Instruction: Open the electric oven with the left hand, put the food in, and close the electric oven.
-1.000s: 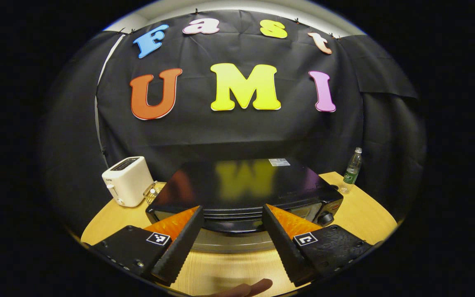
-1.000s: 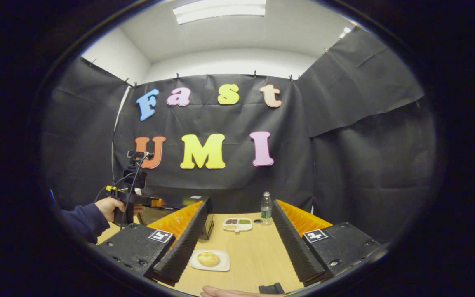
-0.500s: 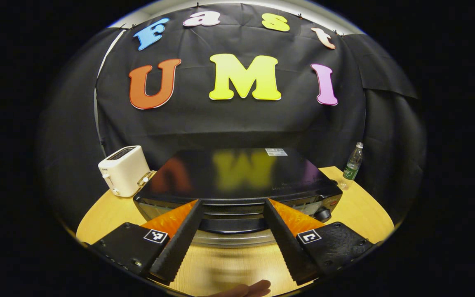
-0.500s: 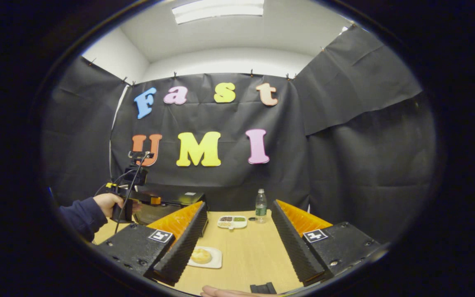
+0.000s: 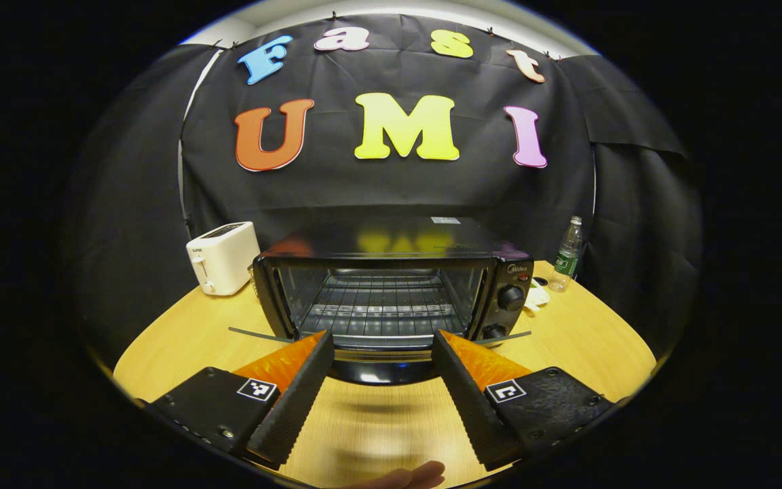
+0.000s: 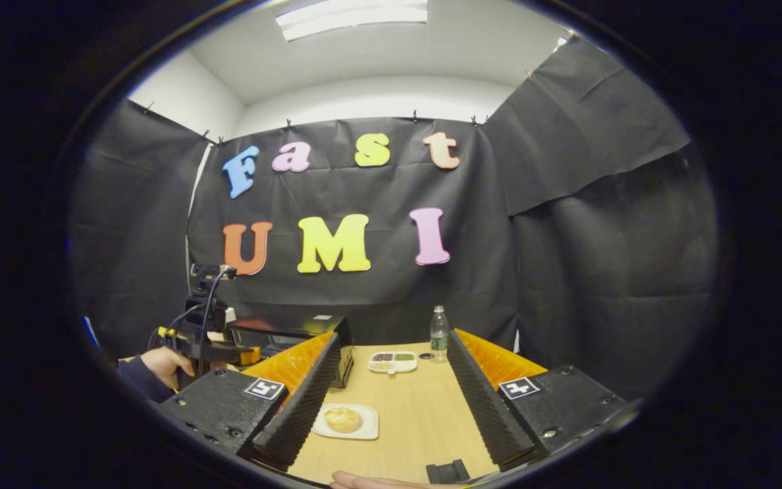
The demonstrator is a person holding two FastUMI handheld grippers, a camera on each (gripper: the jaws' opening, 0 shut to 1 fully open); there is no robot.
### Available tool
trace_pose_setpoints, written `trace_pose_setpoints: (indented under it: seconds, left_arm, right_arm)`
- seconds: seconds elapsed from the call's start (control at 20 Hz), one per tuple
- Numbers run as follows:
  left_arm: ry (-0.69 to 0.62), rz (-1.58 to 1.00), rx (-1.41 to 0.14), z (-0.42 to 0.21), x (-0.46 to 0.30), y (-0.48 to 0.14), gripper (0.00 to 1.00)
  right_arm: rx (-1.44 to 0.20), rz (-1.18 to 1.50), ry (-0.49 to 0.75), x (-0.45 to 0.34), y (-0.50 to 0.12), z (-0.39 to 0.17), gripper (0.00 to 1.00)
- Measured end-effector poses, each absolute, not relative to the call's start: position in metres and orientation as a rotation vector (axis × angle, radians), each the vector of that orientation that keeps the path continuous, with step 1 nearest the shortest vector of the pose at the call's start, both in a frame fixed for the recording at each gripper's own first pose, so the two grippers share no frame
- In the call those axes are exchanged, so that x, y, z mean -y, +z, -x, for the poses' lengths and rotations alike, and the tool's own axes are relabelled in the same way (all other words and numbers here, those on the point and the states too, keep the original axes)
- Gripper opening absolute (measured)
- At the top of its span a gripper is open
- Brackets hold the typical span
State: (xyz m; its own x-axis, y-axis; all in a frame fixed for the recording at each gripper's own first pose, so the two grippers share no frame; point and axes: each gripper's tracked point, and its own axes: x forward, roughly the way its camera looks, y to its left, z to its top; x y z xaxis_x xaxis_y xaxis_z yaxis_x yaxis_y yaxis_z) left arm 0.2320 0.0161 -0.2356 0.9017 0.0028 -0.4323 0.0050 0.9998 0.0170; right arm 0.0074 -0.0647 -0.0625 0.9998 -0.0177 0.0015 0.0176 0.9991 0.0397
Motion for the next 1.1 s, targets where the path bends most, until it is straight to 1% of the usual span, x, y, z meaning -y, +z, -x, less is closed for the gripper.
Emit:
trace_pose_setpoints:
  seconds: [0.25, 0.4, 0.5, 0.65, 0.7, 0.75, 0.95, 1.0, 1.05, 1.1]
  left_arm:
    - [0.022, -0.014, -0.429, -0.197, -0.015, -0.267, 0.96]
    - [0.019, -0.017, -0.465, -0.178, -0.014, -0.294, 0.96]
    - [0.020, 0.021, -0.493, -0.172, -0.016, -0.305, 0.95]
    - [0.017, 0.042, -0.489, -0.170, -0.013, -0.305, 0.96]
    - [0.016, 0.045, -0.496, -0.169, -0.014, -0.309, 0.87]
    - [0.013, 0.049, -0.508, -0.168, -0.014, -0.313, 0.97]
    - [-0.001, 0.062, -0.570, -0.160, -0.012, -0.332, 0.94]
    - [-0.001, 0.055, -0.579, -0.159, -0.012, -0.335, 0.82]
    - [-0.004, 0.047, -0.589, -0.158, -0.011, -0.341, 0.94]
    - [-0.004, 0.041, -0.608, -0.156, -0.010, -0.348, 0.94]
  right_arm:
    - [-0.021, -0.013, -0.017, 0.058, -0.073, -0.013, 0.99]
    - [-0.038, -0.019, -0.022, 0.058, -0.081, -0.019, 0.99]
    - [-0.055, -0.022, -0.024, 0.058, -0.088, -0.024, 0.99]
    - [-0.082, -0.017, -0.021, 0.055, -0.098, -0.029, 0.99]
    - [-0.088, -0.015, -0.022, 0.055, -0.101, -0.030, 0.99]
    - [-0.095, -0.013, -0.023, 0.055, -0.104, -0.031, 0.99]
    - [-0.117, -0.002, -0.023, 0.052, -0.113, -0.037, 0.99]
    - [-0.125, 0.000, -0.022, 0.052, -0.117, -0.039, 0.99]
    - [-0.132, 0.002, -0.021, 0.051, -0.120, -0.040, 0.99]
    - [-0.142, 0.005, -0.022, 0.051, -0.124, -0.042, 0.99]
